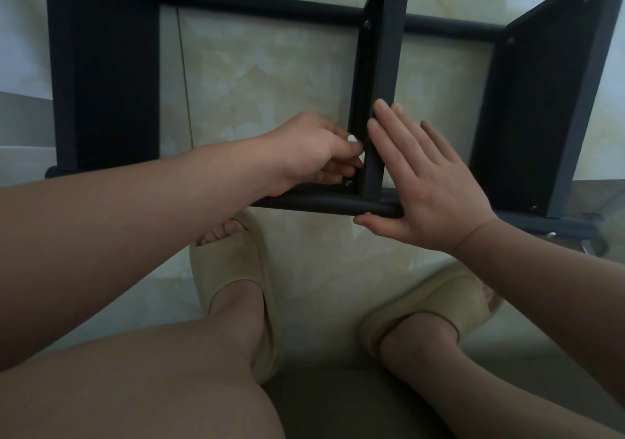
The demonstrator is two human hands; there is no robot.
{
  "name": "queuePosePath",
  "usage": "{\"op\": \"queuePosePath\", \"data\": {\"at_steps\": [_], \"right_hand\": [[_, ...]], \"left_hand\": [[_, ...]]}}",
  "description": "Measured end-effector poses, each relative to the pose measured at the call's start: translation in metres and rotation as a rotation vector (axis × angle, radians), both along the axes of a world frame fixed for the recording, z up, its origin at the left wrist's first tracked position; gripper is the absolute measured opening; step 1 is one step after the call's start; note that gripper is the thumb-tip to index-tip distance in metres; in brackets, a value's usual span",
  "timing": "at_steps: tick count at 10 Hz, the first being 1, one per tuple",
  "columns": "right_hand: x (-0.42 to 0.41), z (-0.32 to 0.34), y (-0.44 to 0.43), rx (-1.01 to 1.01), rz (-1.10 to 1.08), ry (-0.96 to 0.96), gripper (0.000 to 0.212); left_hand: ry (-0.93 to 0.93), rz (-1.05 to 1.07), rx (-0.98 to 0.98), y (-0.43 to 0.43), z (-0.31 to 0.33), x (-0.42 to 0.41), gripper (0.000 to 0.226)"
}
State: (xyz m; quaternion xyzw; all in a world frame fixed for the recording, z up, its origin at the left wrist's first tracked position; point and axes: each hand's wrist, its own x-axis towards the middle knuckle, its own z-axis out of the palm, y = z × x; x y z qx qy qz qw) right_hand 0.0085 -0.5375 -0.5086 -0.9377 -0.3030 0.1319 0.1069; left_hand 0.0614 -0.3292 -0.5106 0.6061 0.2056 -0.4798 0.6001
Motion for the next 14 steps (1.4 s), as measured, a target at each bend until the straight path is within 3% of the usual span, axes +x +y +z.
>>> {"op": "queuePosePath", "data": {"at_steps": [3,14], "right_hand": [[0.000,0.000,0.000,0.004,-0.002,-0.005,0.103],[0.000,0.000,0.000,0.004,-0.002,0.004,0.104]], "left_hand": [[0.021,-0.053,-0.016,-0.001,0.001,0.001,0.014],[-0.175,-0.390,0.019,0.018,0.002,0.002,0.018]]}}
